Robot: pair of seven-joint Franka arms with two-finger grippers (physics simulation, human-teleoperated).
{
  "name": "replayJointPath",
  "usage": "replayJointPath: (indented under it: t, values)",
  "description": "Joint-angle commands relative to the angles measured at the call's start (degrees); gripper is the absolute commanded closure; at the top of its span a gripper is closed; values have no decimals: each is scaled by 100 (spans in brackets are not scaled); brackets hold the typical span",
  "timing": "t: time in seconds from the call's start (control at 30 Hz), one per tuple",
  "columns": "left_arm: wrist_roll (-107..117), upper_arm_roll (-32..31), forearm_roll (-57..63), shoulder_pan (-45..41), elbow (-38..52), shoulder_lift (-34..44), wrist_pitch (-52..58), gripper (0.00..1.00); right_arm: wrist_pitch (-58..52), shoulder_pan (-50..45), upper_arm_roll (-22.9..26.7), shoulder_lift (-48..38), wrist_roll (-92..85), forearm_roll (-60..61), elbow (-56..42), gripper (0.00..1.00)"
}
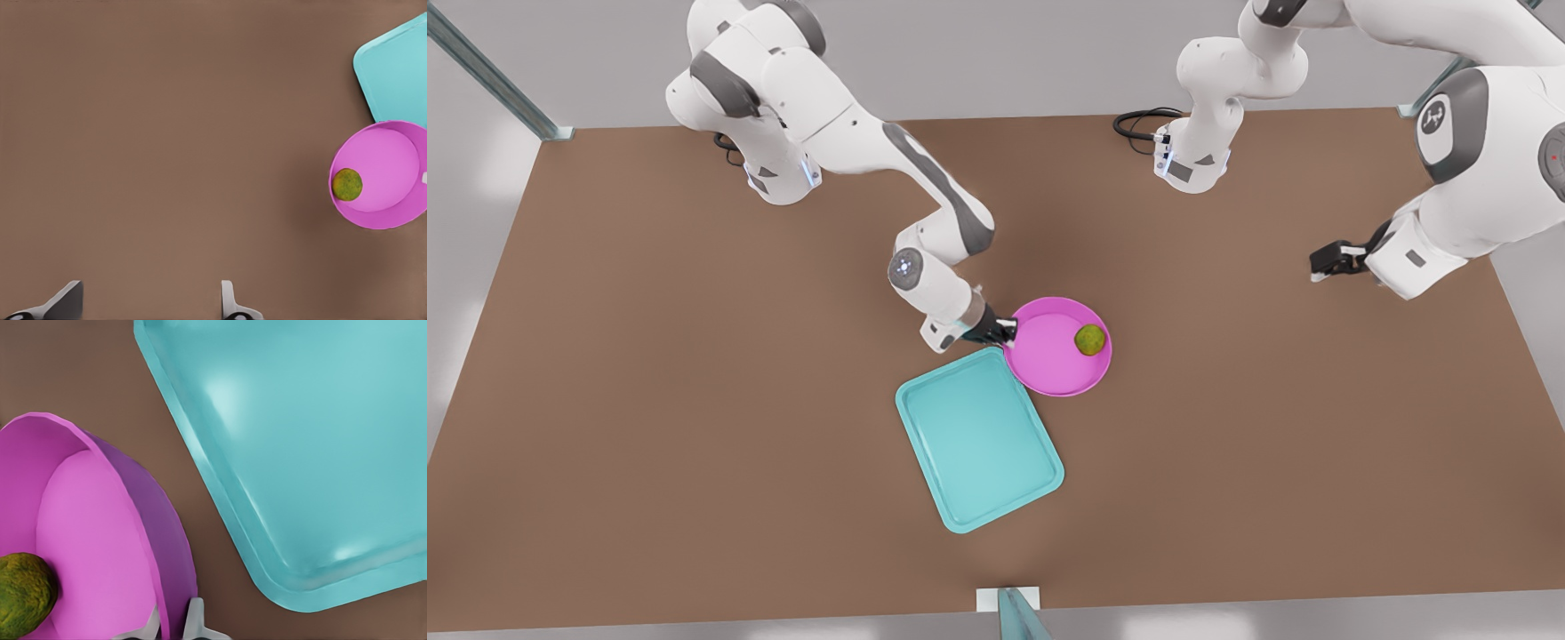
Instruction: Place the orange on the plate with the left arm and the plate on the tray with the right arm
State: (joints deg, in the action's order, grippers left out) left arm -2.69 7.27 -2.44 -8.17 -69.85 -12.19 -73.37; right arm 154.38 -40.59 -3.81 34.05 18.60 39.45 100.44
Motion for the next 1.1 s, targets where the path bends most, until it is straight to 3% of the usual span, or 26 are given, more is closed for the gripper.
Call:
replayJointPath:
  t: [0.0,0.23,0.5,0.53,0.57,0.77,0.8,0.83,0.87,0.97,1.03,1.07]
  values:
    - [-118,38,-221,26,24,50,-283,0,-338,226,3,-12,-75,-26,-77,79]
    - [-118,20,-160,35,182,-82,-371,0,-1366,1721,3,752,-1604,-43,-1149,79]
    - [-118,20,-142,35,147,-73,-362,0,-1797,1888,-41,867,-1868,-34,-1343,79]
    - [-118,20,-151,35,147,-82,-353,0,-1797,1888,-32,893,-1886,-34,-1343,28]
    - [-118,20,-142,35,147,-73,-353,0,-1780,1888,-41,911,-1991,-26,-1352,0]
    - [-109,-15,253,-9,147,-117,-125,0,-2025,2002,-15,840,-2018,-78,-1527,0]
    - [-101,-50,244,-53,112,-143,-133,0,-3025,2256,82,753,-1991,-420,-1870,0]
    - [-92,-59,253,-114,156,-240,-168,0,-4800,2546,240,735,-1991,-1614,-2677,0]
    - [-92,-68,244,-228,147,-284,-221,0,-5918,2907,240,717,-2061,-2511,-3197,0]
    - [-74,-68,271,-369,138,-469,-300,0,-7807,3127,390,209,-2141,-4322,-4208,0]
    - [-83,-68,271,-378,112,-539,-458,0,-8284,3119,495,-1066,-2088,-4622,-4015,0]
    - [-74,-59,271,-378,121,-530,-458,0,-8222,3136,495,-1778,-2035,-4728,-3233,0]
